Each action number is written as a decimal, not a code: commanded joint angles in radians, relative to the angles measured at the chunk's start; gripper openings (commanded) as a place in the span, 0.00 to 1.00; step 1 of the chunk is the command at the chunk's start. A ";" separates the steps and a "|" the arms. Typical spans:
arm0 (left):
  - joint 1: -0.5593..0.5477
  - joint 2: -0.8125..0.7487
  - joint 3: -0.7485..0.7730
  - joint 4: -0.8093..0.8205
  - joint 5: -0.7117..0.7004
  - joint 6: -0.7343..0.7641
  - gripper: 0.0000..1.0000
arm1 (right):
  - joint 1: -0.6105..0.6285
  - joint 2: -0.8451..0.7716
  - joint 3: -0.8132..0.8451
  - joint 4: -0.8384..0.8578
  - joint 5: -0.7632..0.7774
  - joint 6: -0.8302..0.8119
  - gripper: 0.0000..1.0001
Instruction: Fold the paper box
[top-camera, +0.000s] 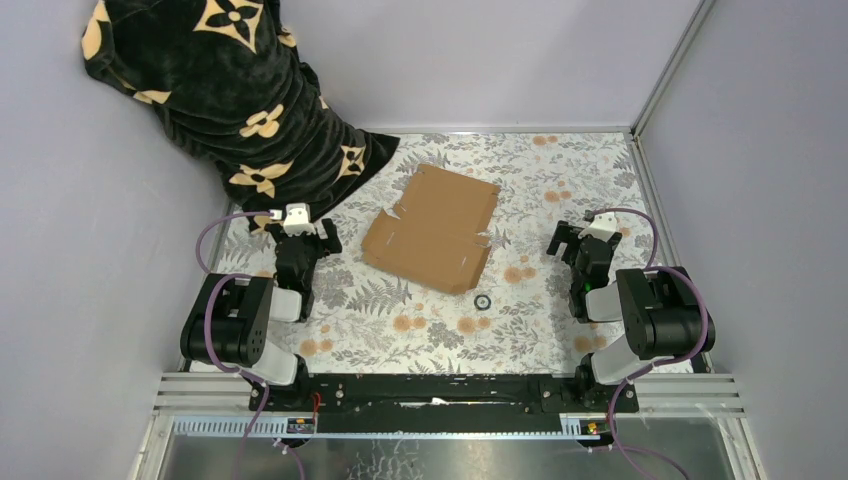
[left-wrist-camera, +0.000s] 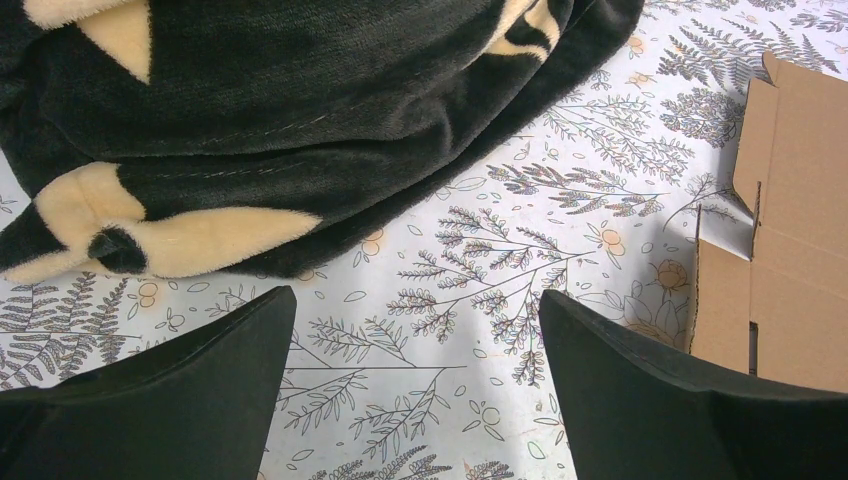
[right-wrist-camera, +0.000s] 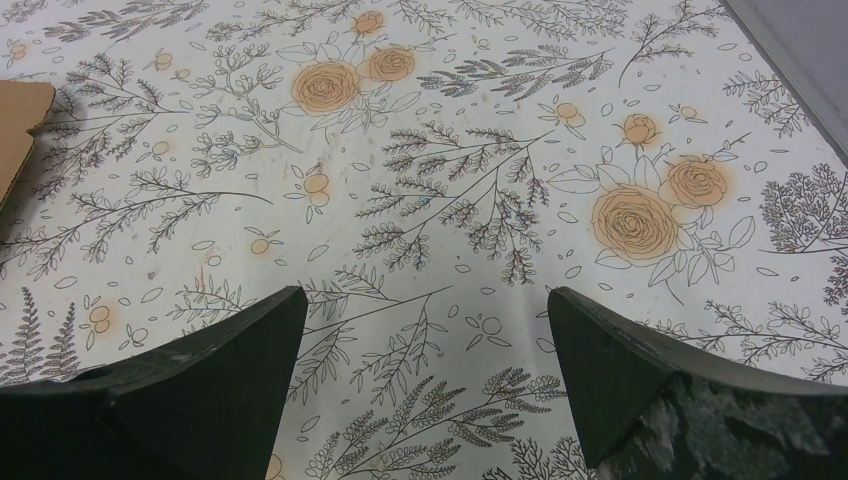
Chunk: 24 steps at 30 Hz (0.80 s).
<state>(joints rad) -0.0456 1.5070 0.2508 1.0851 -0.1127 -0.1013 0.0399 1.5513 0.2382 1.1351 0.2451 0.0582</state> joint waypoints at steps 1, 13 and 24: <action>-0.004 0.003 0.002 0.072 -0.016 0.023 0.99 | -0.003 -0.003 0.026 0.037 0.006 0.003 1.00; -0.004 0.002 0.002 0.072 -0.015 0.023 0.99 | -0.003 -0.003 0.026 0.038 0.006 0.001 1.00; -0.036 -0.102 0.065 -0.121 -0.006 0.064 0.99 | -0.003 -0.067 0.029 -0.006 0.045 0.015 1.00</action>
<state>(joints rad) -0.0498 1.4944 0.2520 1.0672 -0.1074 -0.0902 0.0399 1.5509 0.2382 1.1355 0.2359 0.0578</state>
